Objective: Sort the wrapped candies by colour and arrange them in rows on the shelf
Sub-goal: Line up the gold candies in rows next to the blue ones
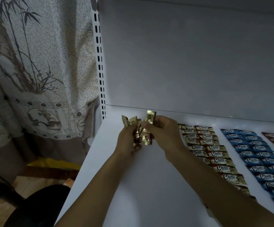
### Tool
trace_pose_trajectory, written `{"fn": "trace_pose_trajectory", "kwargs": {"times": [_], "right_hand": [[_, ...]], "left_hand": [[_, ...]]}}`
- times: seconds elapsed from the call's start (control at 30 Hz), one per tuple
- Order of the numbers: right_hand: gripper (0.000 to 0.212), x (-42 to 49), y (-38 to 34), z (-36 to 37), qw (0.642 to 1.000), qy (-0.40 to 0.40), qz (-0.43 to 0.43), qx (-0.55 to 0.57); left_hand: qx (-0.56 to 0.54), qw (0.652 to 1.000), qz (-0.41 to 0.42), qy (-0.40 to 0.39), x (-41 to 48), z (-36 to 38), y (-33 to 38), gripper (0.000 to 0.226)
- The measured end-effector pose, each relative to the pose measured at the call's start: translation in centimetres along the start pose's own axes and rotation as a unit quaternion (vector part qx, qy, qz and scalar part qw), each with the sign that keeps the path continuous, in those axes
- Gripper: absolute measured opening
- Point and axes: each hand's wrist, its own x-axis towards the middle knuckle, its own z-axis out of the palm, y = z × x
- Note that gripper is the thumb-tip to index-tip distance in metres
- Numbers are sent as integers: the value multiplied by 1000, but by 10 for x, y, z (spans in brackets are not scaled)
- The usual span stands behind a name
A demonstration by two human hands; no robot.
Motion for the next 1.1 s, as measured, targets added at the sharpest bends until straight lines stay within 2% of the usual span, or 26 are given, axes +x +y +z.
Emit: {"fn": "trace_pose_trajectory", "kwargs": {"times": [0.1,0.2,0.3,0.4,0.5,0.6,0.7,0.77,0.83,0.9,0.93,1.0,1.07,1.1], "right_hand": [[16,0,-3,10,998,38,-16,49],[16,-3,-1,23,997,63,-33,7],[12,-3,5,28,994,59,-78,-52],[4,0,5,25,992,50,-90,-78],[16,4,0,15,995,66,-73,-23],[20,10,-8,-6,996,59,-52,-33],[14,14,-6,-35,994,4,-58,-97],[9,11,1,-52,973,-4,-116,-201],[14,8,13,-65,914,-15,-196,-356],[25,2,23,-72,857,-105,-195,-466],[27,0,26,-75,849,-143,-170,-480],[25,0,23,-80,871,-133,-153,-447],[19,2,11,-84,922,-72,-133,-358],[16,3,4,-83,945,-67,-109,-300]], "left_hand": [[-94,994,-51,-37,0,-3,2,27],[-182,976,-99,-69,-2,-2,0,29],[-220,965,-113,-87,-1,-2,-3,32],[-178,977,-95,-69,3,-4,-1,27],[-115,991,-50,-46,5,-3,2,23],[17,998,54,10,2,-1,4,26],[91,983,151,52,-1,2,2,24],[108,979,162,67,1,2,-1,27],[63,990,111,64,5,2,-3,31],[-53,998,34,24,8,-1,-2,27],[-102,995,5,-4,9,-3,-1,25],[-136,989,-21,-46,10,-6,-1,24],[-129,990,-20,-61,11,-7,-3,23],[-122,990,-15,-64,11,-6,-3,22]]}}
